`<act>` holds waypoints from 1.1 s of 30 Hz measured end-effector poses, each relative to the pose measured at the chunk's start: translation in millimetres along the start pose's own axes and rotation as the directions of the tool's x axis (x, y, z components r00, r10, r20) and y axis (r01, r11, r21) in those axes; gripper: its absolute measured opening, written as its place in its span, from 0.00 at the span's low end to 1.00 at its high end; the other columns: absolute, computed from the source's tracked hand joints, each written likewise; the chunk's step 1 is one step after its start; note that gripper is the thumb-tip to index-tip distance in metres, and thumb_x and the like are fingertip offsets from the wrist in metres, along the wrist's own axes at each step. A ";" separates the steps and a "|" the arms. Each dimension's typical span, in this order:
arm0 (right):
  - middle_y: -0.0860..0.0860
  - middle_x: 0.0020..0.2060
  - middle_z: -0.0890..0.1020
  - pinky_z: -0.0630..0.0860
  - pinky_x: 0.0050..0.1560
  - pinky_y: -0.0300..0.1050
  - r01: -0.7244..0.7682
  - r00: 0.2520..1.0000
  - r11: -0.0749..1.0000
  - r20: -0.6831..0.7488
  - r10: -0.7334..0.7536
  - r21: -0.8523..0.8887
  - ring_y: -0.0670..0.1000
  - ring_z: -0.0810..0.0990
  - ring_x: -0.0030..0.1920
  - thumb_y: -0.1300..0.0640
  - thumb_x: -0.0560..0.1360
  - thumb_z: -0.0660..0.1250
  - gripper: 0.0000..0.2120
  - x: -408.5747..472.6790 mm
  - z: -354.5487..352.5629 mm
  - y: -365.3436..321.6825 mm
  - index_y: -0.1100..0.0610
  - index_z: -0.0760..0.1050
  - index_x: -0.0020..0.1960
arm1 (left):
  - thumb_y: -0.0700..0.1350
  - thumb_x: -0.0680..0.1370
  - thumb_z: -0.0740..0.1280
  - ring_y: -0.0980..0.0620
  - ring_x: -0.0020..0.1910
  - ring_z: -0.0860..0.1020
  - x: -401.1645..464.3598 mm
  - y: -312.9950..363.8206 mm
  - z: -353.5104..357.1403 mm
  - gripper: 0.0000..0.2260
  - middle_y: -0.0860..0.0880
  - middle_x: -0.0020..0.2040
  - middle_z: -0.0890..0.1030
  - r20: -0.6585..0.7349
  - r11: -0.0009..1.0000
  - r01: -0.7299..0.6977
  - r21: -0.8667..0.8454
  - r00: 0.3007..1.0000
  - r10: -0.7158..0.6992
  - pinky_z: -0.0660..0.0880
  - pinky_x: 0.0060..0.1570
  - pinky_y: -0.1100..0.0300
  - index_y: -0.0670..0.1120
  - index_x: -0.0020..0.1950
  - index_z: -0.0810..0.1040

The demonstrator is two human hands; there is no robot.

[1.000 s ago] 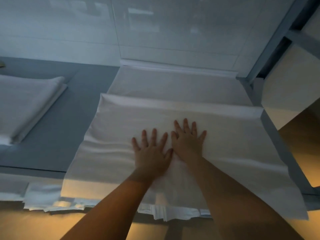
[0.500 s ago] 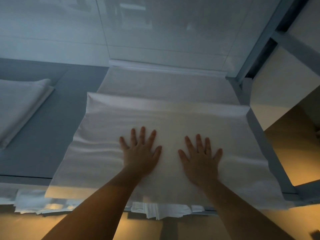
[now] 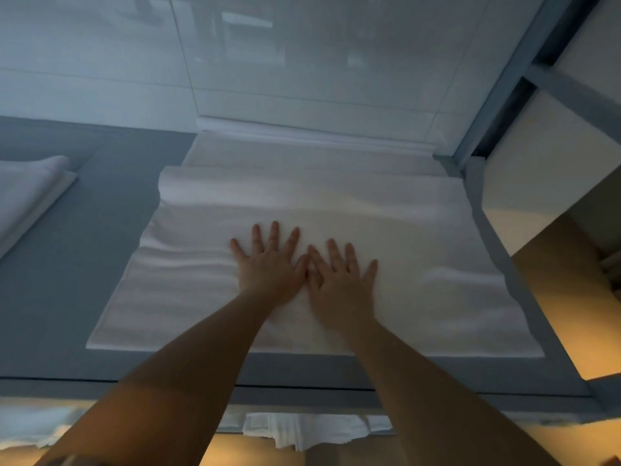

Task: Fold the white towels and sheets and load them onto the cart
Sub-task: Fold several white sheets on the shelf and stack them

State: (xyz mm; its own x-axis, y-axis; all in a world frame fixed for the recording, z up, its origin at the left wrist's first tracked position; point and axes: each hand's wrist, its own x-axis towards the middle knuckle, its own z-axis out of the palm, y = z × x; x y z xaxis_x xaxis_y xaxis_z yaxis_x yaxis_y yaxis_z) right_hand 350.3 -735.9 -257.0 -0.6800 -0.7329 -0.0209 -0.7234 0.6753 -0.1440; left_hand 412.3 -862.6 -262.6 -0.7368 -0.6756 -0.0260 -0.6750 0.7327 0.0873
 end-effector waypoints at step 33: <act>0.49 0.78 0.41 0.46 0.70 0.72 -0.418 0.893 0.907 0.163 0.419 -0.048 0.61 0.42 0.76 0.30 0.73 0.36 0.32 -111.3 -42.5 160.6 0.37 0.36 0.75 | 0.71 0.72 0.34 0.36 0.76 0.41 -141.3 -108.2 -19.7 0.34 0.50 0.79 0.42 0.072 0.953 0.304 -0.004 0.950 -0.303 0.42 0.68 0.30 0.63 0.77 0.42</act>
State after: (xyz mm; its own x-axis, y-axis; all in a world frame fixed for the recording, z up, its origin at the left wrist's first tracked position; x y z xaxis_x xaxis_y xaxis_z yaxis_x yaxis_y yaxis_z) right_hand 304.7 -542.4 -235.8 -0.8912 -0.3847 -0.2402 -0.3782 0.9227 -0.0747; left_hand 590.3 -848.1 -248.8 -0.4989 -0.8579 -0.1229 -0.8666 0.4927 0.0792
